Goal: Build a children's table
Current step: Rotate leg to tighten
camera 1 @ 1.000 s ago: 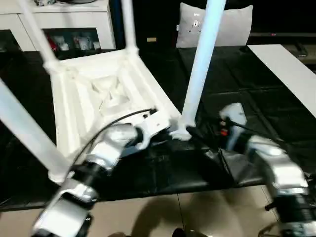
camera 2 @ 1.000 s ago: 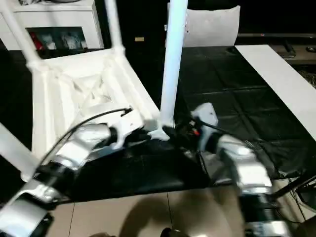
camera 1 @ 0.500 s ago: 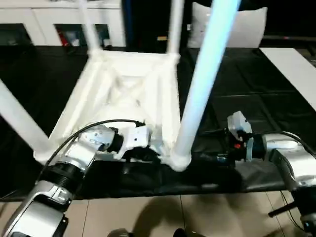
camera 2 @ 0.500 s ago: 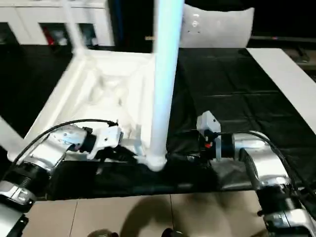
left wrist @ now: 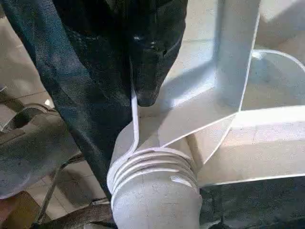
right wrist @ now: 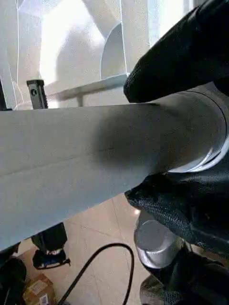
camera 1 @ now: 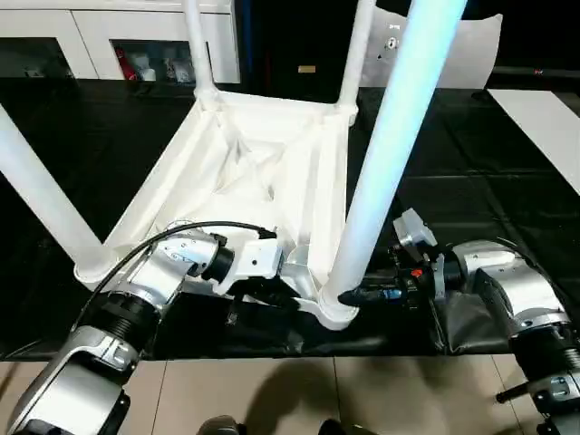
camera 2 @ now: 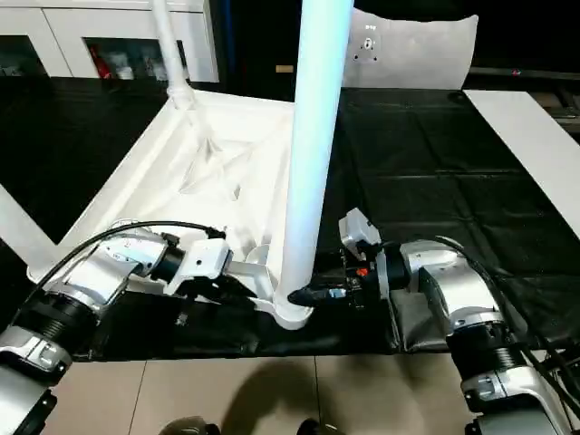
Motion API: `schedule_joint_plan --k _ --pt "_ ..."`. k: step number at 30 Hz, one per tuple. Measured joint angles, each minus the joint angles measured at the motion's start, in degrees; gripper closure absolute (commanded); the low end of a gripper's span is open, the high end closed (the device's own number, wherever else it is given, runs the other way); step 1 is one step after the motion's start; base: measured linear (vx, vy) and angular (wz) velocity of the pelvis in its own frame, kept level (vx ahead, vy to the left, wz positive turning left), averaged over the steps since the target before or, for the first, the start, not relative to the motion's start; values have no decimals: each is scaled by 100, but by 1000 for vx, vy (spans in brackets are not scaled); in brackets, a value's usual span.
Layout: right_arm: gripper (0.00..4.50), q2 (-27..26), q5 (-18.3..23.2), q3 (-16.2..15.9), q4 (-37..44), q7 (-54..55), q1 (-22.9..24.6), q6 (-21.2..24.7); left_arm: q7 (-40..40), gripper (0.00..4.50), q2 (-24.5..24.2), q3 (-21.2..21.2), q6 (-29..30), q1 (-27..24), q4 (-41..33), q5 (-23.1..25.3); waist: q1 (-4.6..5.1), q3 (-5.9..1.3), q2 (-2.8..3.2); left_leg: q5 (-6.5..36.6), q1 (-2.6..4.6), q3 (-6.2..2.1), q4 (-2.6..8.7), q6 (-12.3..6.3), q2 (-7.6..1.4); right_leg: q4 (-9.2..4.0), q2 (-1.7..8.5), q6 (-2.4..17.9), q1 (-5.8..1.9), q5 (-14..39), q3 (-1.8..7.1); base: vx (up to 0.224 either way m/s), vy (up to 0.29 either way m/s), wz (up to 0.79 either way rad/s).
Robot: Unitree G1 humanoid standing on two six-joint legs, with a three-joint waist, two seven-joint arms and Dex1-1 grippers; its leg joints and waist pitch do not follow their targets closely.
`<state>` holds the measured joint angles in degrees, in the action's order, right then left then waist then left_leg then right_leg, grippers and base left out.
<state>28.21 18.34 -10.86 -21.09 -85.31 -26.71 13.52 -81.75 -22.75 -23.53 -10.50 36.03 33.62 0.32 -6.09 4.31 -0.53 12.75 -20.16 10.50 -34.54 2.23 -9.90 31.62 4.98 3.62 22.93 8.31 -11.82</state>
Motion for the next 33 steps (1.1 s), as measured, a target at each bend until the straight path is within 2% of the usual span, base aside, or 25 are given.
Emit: schedule_joint_plan --k 3,7,11,14,17,19,21,25,28,30,33 --pt "239 1 4 -10 -8 -22 -11 30 -3 450 -7 1 -7 8 6 -3 0 0 0 0 0 0 0 0 0 1 0 0 0 0 0 0 0 0" --pt "248 3 11 -9 0 -20 -15 109 1 450 -5 21 6 16 37 -18 -2 0 0 0 2 0 0 0 0 1 0 0 -1 1 0 0 0 0" --pt "252 -80 96 219 465 543 298 531 278 450 86 132 450 -16 -20 -38 -25 0 1 -3 10 1 0 6 0 4 2 1 -4 0 2 0 0 0" --pt "252 -296 16 408 777 1363 463 788 728 450 154 303 958 -120 -193 -3 81 1 0 -12 18 2 2 23 0 8 1 6 -9 -5 2 0 0 0" --pt "254 -686 -204 707 968 2441 545 1007 1448 450 399 491 1505 -178 -337 133 299 3 -4 0 18 2 4 59 1 5 0 7 -23 -5 -4 0 0 0" --pt "255 -818 -284 818 996 2901 544 1083 1797 450 559 500 1777 -180 -423 189 402 -1 5 1 20 2 8 59 2 2 0 6 -26 -5 -6 0 0 0" --pt "256 -960 -366 874 1112 3275 548 1194 2034 450 648 549 1943 -179 -452 214 425 -4 13 1 24 0 18 59 2 -2 -1 6 -29 -5 -9 0 0 0" --pt "257 -1928 -915 1239 1226 5418 345 1599 3490 450 1437 755 2547 41 -247 622 537 -9 31 -3 17 -7 26 65 -2 -49 -8 -1 -39 -10 -18 0 0 0" --pt "257 -2332 -1122 1393 1210 6339 201 1730 4224 450 1849 789 2783 134 -144 729 571 -24 54 16 13 -9 29 37 9 -61 -1 -9 -44 -12 -14 0 0 0" --pt "203 -2444 -1215 1391 1245 6555 206 1702 4354 450 1901 787 2802 134 -143 731 562 -41 84 16 3 -9 33 3 10 -61 -1 -23 -43 2 -13 0 0 0" --pt "179 -2447 -1387 1276 1246 6602 264 1471 4376 450 1924 782 2802 135 -154 745 545 -48 95 25 -2 -7 36 -6 10 -53 -1 -28 -34 16 -8 0 0 0"
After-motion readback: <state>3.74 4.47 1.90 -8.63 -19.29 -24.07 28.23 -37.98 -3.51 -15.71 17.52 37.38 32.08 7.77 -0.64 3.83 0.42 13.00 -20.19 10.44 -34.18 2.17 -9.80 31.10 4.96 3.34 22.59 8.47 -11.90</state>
